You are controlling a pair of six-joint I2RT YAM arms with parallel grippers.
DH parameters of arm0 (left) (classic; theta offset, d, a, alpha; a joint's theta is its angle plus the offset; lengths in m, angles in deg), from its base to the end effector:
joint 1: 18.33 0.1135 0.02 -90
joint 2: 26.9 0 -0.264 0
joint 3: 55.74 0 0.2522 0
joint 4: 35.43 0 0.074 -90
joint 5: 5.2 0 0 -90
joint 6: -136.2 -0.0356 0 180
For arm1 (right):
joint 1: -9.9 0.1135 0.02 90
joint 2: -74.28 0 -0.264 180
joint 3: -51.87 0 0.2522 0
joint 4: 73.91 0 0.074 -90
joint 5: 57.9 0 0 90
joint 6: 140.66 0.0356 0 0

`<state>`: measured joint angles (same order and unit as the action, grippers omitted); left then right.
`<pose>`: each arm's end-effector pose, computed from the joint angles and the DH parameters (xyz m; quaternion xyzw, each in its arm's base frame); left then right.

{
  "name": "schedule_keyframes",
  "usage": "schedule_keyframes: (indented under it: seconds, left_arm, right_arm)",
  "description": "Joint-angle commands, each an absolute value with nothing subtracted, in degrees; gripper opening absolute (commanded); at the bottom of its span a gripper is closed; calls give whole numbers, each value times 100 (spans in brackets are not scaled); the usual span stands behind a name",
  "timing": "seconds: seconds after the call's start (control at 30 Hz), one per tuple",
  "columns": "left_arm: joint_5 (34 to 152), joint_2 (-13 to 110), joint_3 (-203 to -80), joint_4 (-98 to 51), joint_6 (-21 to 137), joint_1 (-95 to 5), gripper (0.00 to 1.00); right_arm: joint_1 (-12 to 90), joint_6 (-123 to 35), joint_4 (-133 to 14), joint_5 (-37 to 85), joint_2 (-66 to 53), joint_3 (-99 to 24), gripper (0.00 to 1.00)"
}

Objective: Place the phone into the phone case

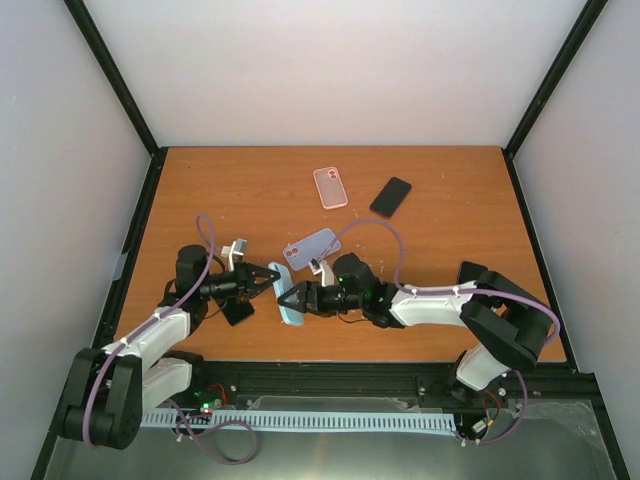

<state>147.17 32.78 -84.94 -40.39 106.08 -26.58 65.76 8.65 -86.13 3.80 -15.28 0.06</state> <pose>0.1793 -0.0579 0.1745 -0.0664 0.7717 -0.6184 0.1327 0.1614 0.2681 0.1777 -0.1056 0.8238 0.5475 0.1027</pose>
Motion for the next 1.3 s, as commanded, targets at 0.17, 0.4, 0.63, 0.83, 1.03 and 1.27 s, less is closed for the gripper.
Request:
schedule_keyframes:
  seconds: [0.17,0.4,0.63,0.83,1.03,1.27]
  left_arm:
    - [14032,3320,-8888,-3439,10311,-3005,0]
    - [13023,3612,-9708,-2054,9759,-3705,0]
    - [11715,4371,-10640,-516,9349,-4492,0]
    - [10643,4874,-11283,526,9146,-4881,0]
    - [10232,5334,-11644,966,9038,-5100,1]
    - [11322,5754,-11678,-55,9140,-5305,25]
  right_arm:
    - [6564,676,-8556,495,-1299,180,85]
    - [6562,166,-7146,1426,-506,259,100]
    - [6555,-9,-5861,2702,640,577,100]
    - [6544,61,-5285,3317,1358,880,100]
    - [6526,92,-4950,3794,1830,995,100]
    - [6510,67,-4843,4025,1952,1002,100]
